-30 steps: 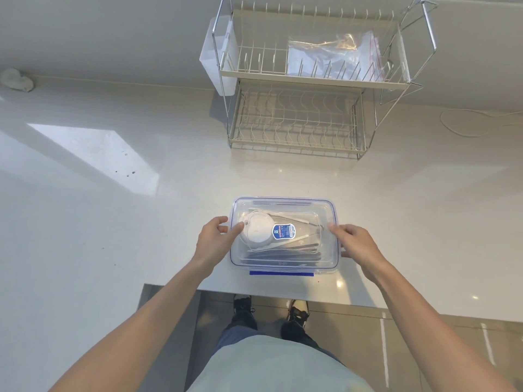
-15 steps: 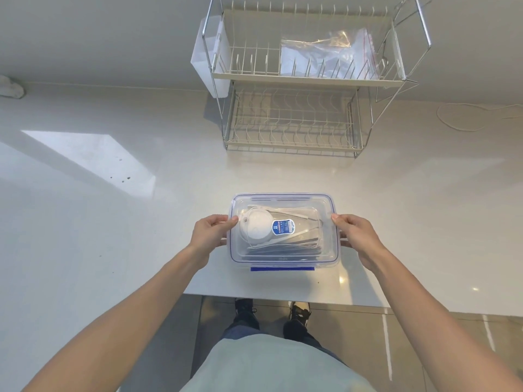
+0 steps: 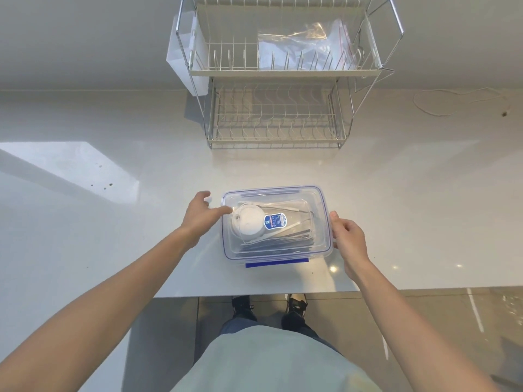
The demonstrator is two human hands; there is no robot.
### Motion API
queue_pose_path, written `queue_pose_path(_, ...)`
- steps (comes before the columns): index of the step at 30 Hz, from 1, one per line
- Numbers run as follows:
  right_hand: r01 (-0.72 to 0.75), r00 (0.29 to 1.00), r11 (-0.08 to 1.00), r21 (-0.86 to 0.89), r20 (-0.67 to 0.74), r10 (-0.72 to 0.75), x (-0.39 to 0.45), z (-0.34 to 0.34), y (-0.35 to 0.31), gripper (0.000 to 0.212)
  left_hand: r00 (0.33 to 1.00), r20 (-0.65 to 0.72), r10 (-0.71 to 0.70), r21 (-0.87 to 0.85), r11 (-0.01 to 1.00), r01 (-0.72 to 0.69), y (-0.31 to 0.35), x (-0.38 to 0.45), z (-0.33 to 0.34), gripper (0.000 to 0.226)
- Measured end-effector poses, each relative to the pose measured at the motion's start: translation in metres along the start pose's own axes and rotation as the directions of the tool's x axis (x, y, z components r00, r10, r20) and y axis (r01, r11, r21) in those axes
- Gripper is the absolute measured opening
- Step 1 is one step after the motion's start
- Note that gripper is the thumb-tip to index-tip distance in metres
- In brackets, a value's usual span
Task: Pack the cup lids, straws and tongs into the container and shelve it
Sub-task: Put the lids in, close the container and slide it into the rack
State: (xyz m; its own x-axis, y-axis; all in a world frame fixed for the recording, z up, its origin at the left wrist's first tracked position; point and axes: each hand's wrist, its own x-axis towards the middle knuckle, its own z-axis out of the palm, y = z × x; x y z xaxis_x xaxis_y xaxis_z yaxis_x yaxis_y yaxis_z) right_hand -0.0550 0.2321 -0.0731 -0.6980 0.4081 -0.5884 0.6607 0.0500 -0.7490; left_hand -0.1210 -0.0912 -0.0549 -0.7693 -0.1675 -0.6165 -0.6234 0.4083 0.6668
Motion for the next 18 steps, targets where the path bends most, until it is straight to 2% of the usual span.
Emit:
queue_pose_path(2, -0.059, 0.997, 0.994, 0.095, -0.051, 0.064, -0.013, -0.001, 0.011, 0.065, 0.991, -0.008, 0.137, 0.081, 0.987, -0.136, 0.016, 0.006, 0.008, 0.087)
queue_pose_path(4, -0.149, 0.987, 0.970, 0.192, -0.030, 0.157, -0.028, 0.003, 0.025, 0.078, 0.964, 0.031, 0.265, 0.185, 0.946, -0.266, 0.035, 0.013, 0.018, 0.089)
queue_pose_path(5, -0.201, 0.979, 0.949, 0.243, 0.023, 0.202, -0.039, 0.006, 0.028, 0.077, 0.945, 0.063, 0.321, 0.259, 0.909, -0.326, 0.044, 0.016, 0.023, 0.091)
queue_pose_path(7, -0.316, 0.948, 0.882, 0.349, 0.155, 0.278, -0.056, 0.015, 0.033, 0.056, 0.918, 0.121, 0.378, 0.427, 0.815, -0.392, 0.057, 0.024, 0.033, 0.096)
queue_pose_path(9, -0.420, 0.904, 0.809, 0.411, 0.272, 0.331, -0.071, 0.026, 0.034, 0.043, 0.919, 0.188, 0.346, 0.522, 0.758, -0.391, 0.061, 0.035, 0.039, 0.101)
queue_pose_path(12, -0.501, 0.855, 0.737, 0.454, 0.391, 0.341, -0.083, 0.041, 0.034, 0.050, 0.922, 0.316, 0.224, 0.484, 0.798, -0.359, 0.062, 0.050, 0.043, 0.104)
queue_pose_path(15, -0.514, 0.852, 0.714, 0.476, 0.377, 0.363, -0.085, 0.051, 0.035, 0.052, 0.896, 0.415, 0.160, 0.436, 0.829, -0.350, 0.067, 0.061, 0.042, 0.101)
queue_pose_path(18, -0.503, 0.862, 0.728, 0.466, 0.336, 0.380, -0.087, 0.057, 0.034, 0.053, 0.880, 0.442, 0.171, 0.429, 0.822, -0.375, 0.069, 0.062, 0.042, 0.092)
